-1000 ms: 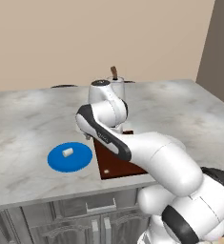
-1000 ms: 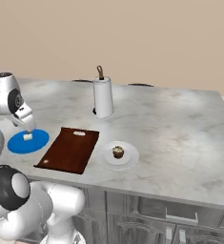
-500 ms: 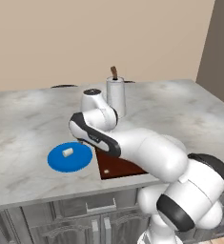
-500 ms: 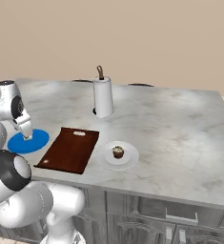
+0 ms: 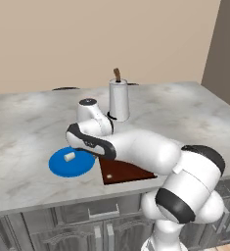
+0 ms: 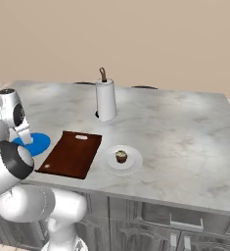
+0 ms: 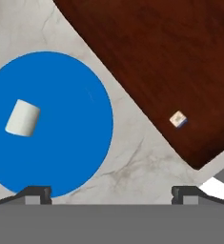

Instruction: Move the dessert items from the plates to the tray.

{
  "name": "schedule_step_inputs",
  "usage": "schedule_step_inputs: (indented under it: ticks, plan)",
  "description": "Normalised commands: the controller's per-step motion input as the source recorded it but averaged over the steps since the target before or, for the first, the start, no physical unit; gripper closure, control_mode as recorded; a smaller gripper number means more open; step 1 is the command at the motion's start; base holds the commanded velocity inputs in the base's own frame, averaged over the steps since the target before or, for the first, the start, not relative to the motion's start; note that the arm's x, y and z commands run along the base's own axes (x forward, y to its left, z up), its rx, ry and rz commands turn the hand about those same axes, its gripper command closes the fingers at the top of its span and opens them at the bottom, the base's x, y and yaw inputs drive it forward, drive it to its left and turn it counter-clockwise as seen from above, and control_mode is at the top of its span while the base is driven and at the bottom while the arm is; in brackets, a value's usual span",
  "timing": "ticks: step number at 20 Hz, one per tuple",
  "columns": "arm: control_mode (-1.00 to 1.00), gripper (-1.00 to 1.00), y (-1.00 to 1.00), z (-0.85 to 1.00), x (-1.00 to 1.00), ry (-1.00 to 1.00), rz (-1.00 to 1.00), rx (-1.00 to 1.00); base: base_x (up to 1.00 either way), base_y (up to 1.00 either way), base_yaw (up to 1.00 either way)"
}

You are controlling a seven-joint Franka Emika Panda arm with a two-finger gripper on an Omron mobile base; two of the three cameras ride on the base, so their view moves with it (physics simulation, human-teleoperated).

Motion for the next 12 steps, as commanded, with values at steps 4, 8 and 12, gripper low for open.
schedule_step_inputs:
  ticks: [4, 8, 12]
  plan:
    - [-1.00, -1.00, 0.16, -0.04, 0.16, 0.00, -0.05, 0.00, 0.00, 0.00, 0.00]
    - [-1.00, -1.00, 0.09, -0.08, 0.19, 0.00, -0.01, 0.00, 0.00, 0.00, 0.00]
    - [-1.00, -1.00, 0.02, -0.22, 0.26, 0.00, -0.01, 0.00, 0.00, 0.00, 0.00]
